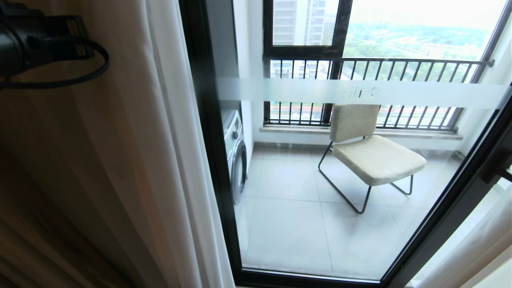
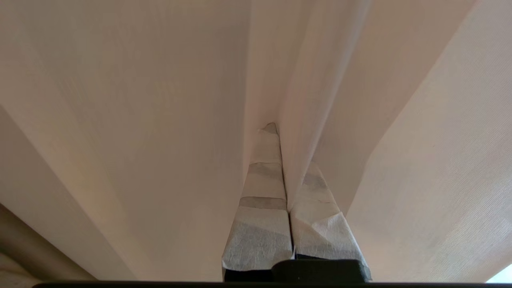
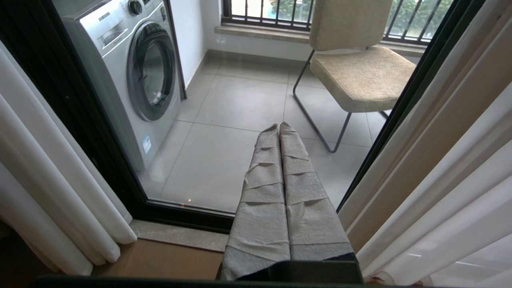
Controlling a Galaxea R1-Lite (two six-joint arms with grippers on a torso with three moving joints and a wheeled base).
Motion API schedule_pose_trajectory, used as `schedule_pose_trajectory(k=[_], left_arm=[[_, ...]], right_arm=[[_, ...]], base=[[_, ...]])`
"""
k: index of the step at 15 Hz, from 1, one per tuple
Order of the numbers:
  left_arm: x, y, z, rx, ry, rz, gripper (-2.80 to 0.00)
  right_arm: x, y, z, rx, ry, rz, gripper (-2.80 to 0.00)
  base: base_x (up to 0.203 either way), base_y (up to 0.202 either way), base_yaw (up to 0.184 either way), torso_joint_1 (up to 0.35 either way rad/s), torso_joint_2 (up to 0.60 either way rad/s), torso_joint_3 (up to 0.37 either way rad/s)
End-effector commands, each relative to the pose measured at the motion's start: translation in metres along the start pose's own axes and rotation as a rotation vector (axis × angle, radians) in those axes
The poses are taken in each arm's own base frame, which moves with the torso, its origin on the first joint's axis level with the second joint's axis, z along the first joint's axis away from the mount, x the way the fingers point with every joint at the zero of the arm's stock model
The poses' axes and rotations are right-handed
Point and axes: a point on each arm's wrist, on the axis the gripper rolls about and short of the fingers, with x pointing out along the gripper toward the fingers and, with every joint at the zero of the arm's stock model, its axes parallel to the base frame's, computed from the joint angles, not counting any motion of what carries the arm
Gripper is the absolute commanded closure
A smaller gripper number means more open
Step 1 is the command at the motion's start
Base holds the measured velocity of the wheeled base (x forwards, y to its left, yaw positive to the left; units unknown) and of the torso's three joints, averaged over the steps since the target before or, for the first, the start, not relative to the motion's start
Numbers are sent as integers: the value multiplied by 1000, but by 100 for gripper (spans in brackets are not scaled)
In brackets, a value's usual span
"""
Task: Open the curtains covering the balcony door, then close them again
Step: Pull the inner curtains open on both sides
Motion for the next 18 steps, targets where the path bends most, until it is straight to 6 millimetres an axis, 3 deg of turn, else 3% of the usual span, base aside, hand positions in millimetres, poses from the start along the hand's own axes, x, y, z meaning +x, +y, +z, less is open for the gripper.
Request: schedule_pose_trajectory(k=[1,5,13,18], left_arm=[[1,0,0,-2,-2,2,0],[4,5,1,-9,-3,19,0],[24,34,6,-34,-18,9,0],[44,75,15,-38,-44,78,0]], right_arm=[[0,0,0,-1,0,2,0],[0,0,0,-1,0,2,0],[0,0,0,-1,0,2,0],[0,0,0,-1,0,2,0]], base=[[0,0,0,0,0,0],[0,0,0,0,0,0],[0,0,0,0,0,0],[0,0,0,0,0,0]])
